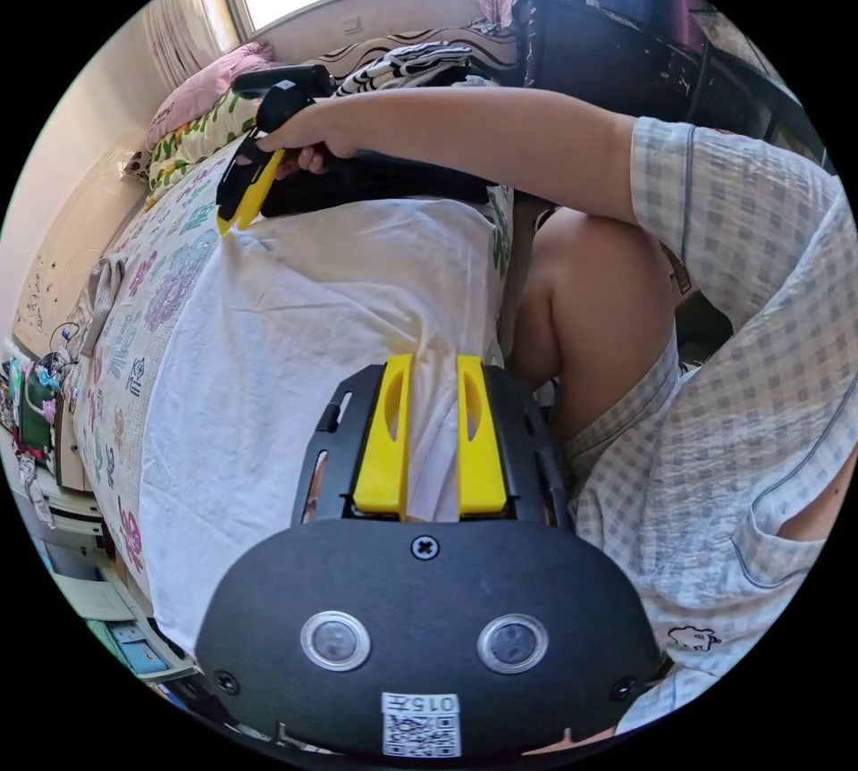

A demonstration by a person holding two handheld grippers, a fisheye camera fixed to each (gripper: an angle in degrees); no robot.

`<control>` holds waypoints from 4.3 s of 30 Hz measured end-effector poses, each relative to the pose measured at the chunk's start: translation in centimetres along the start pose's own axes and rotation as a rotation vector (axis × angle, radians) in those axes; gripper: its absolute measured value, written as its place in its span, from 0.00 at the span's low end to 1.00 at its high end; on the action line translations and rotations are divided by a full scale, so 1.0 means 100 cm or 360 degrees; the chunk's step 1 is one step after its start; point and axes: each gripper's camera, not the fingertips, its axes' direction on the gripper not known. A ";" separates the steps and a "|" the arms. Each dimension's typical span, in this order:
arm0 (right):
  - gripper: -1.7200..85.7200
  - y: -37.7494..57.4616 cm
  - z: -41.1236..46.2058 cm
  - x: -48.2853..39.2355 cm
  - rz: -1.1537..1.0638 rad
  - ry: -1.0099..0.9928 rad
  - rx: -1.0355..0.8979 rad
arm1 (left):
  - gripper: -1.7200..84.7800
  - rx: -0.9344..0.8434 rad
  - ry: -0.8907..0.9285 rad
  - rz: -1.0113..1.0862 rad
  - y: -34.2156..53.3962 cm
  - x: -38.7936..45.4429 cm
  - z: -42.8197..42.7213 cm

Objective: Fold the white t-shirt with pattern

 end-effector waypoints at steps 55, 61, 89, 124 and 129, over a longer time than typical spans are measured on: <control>0.13 0.018 0.484 -0.508 -0.1168 0.0518 -0.0912 | 0.11 0.0813 -0.0109 -0.1598 0.535 -0.053 -0.145; 0.03 0.025 0.510 -0.525 -0.1225 0.0554 -0.1062 | 0.02 0.0976 -0.0052 -0.1541 0.566 -0.045 -0.140; 0.02 0.026 0.075 -0.349 -0.1089 -0.0517 0.0219 | 0.01 0.1406 -0.0182 -0.0758 0.358 0.061 -0.208; 0.03 -0.067 -0.031 -0.096 -0.0446 -0.0272 -0.0090 | 0.02 0.0479 -0.0153 -0.0338 0.005 0.124 0.053; 0.03 -0.070 -0.044 -0.092 -0.0437 -0.0285 -0.0079 | 0.03 0.0433 -0.0340 -0.0322 -0.011 0.132 0.050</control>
